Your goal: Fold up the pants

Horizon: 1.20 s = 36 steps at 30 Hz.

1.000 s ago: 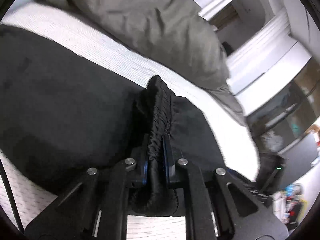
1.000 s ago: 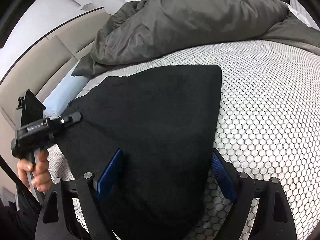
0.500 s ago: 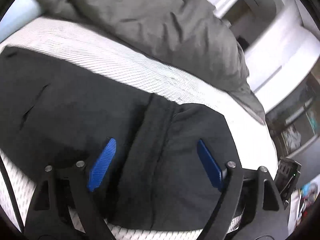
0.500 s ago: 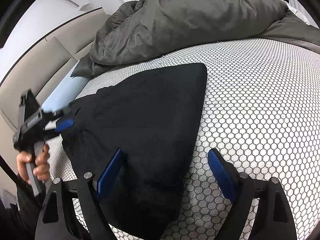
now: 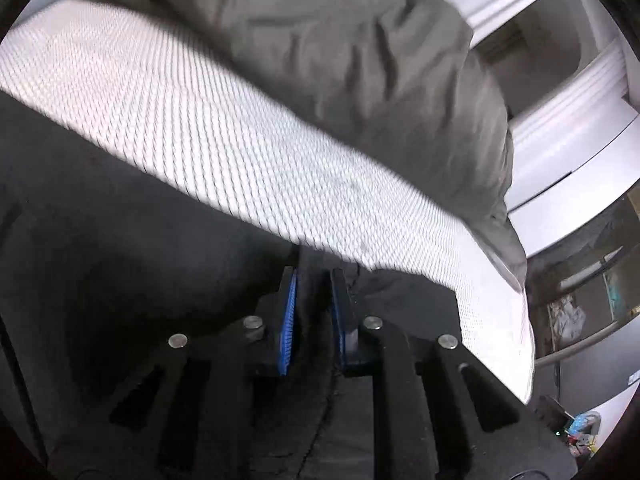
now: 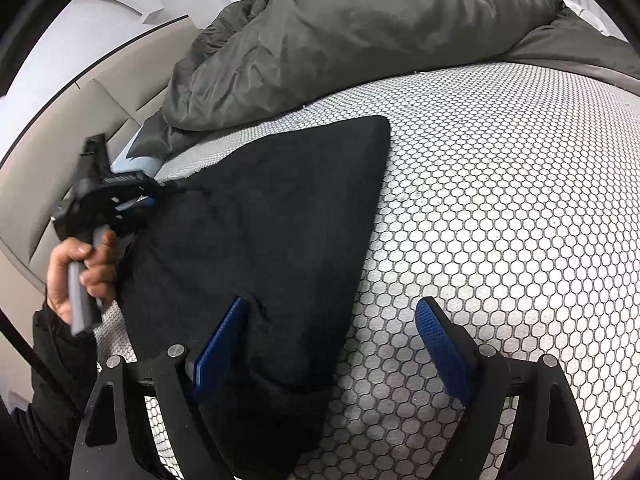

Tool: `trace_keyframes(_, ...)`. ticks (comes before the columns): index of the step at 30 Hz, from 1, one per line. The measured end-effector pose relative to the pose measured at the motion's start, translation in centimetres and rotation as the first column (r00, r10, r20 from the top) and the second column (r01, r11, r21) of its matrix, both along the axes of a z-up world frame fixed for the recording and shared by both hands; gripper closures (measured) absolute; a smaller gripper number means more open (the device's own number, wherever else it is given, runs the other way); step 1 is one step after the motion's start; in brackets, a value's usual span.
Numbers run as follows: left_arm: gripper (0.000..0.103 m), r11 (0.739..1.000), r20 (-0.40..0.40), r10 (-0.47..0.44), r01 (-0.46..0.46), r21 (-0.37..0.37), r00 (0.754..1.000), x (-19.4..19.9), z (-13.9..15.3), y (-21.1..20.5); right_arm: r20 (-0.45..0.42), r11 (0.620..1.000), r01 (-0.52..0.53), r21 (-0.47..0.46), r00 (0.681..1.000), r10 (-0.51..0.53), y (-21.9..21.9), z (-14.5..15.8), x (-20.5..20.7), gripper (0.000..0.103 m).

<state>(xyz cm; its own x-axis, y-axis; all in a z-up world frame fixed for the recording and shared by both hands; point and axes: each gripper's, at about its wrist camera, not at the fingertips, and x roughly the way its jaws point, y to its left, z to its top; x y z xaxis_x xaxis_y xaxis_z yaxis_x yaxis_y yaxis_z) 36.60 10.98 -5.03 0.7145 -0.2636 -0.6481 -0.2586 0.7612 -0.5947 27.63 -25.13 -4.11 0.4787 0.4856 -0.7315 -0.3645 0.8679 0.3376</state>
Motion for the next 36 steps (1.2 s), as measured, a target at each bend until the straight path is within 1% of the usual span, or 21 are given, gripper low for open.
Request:
trace_keyframes(1,0.090,0.999,-0.031,0.028,-0.027,0.040,0.999,0.0,-0.5,0.5,-0.001,1.000,-0.001,0.003,1.000,0.001,0.0,0.0,0.0,0.015)
trace_keyframes(2,0.090,0.998,-0.085,0.047,-0.044,0.033,0.995,0.3,-1.7,0.9,-0.002,1.000,-0.002,0.002,1.000,0.002,0.0,-0.1,0.0,0.015)
trace_keyframes(4,0.090,0.998,-0.143,0.054,-0.060,-0.034,0.988,0.5,-3.4,1.5,-0.006,1.000,-0.003,-0.002,1.000,0.003,0.1,-0.2,0.1,0.015)
trace_keyframes(7,0.089,0.998,-0.148,0.047,-0.053,-0.039,0.988,0.3,-3.2,1.7,-0.005,1.000,0.000,-0.005,1.000,0.000,0.2,-0.1,-0.1,0.015)
trace_keyframes(9,0.089,0.996,-0.134,0.007,-0.018,-0.084,0.991,0.1,-2.4,1.5,0.000,1.000,0.006,-0.006,1.000,-0.006,0.3,0.1,-0.2,0.015)
trace_keyframes(10,0.081,0.995,-0.125,-0.012,0.000,-0.097,0.992,-0.3,-2.1,1.5,0.003,1.000,0.009,-0.004,1.000,-0.009,0.2,0.2,-0.4,0.015)
trace_keyframes(11,0.067,0.994,-0.115,-0.030,0.017,-0.108,0.993,-0.5,-1.7,1.3,0.004,1.000,0.010,-0.002,1.000,-0.010,0.0,0.2,-0.5,0.015)
trace_keyframes(13,0.049,0.993,-0.093,-0.045,0.034,-0.117,0.995,-0.7,-1.1,0.8,0.003,1.000,0.013,0.000,1.000,-0.013,0.0,0.3,-0.6,0.015)
trace_keyframes(16,0.049,0.991,-0.058,-0.086,0.079,-0.111,0.995,-0.8,-0.5,0.1,0.001,1.000,0.007,-0.002,1.000,-0.007,0.2,0.3,-0.7,0.015)
trace_keyframes(18,0.049,0.993,-0.055,-0.082,0.077,-0.086,0.995,-1.1,0.0,-0.1,0.002,1.000,0.006,-0.003,1.000,-0.006,0.3,0.3,-0.8,0.015)
trace_keyframes(19,0.048,0.996,-0.062,-0.065,0.061,-0.068,0.996,-1.3,0.1,0.0,0.004,1.000,0.002,-0.002,1.000,-0.002,0.4,0.4,-0.9,0.015)
trace_keyframes(21,0.047,0.999,-0.112,0.028,-0.025,0.027,0.993,-1.4,0.4,0.6,0.009,1.000,0.003,-0.003,1.000,-0.003,0.4,0.5,-0.9,0.015)
trace_keyframes(24,0.047,0.993,-0.069,0.102,-0.097,0.072,0.992,-1.6,1.1,0.9,0.005,1.000,0.010,-0.004,1.000,-0.010,0.3,0.3,-0.8,0.015)
trace_keyframes(25,0.047,0.995,-0.040,0.078,-0.076,0.062,0.996,-1.6,1.4,0.5,0.002,1.000,0.012,-0.004,1.000,-0.012,0.3,0.2,-0.8,0.015)
trace_keyframes(26,0.046,0.998,-0.003,0.020,-0.020,0.056,1.000,-1.4,1.9,-0.4,0.001,1.000,0.013,-0.004,1.000,-0.013,0.1,0.2,-0.8,0.015)
trace_keyframes(27,0.045,0.998,0.007,-0.020,0.020,0.064,1.000,-1.5,2.1,-0.9,-0.001,1.000,0.013,-0.005,1.000,-0.013,0.1,0.2,-0.8,0.015)
trace_keyframes(29,0.043,0.984,-0.019,-0.131,0.133,0.119,0.991,-0.6,1.8,-3.3,-0.004,1.000,0.014,-0.007,1.000,-0.014,0.2,0.2,-0.7,0.015)
trace_keyframes(31,0.043,0.977,-0.075,-0.158,0.166,0.132,0.985,0.5,0.7,-4.9,-0.004,1.000,0.009,-0.007,1.000,-0.009,0.4,0.3,-0.7,0.015)
trace_keyframes(33,0.053,0.981,-0.128,-0.160,0.172,0.091,0.979,0.8,-1.0,-5.3,0.004,1.000,-0.003,-0.009,1.000,0.003,0.7,0.5,-0.7,0.015)
trace_keyframes(35,0.069,0.993,-0.102,-0.105,0.110,0.047,0.989,0.9,-1.9,-4.8,0.008,1.000,-0.007,-0.013,1.000,0.007,0.9,0.6,-0.8,0.015)
trace_keyframes(36,0.073,0.995,-0.098,-0.089,0.093,0.040,0.991,1.1,-2.0,-4.6,0.007,1.000,-0.006,-0.013,1.000,0.006,1.0,0.5,-0.7,0.015)
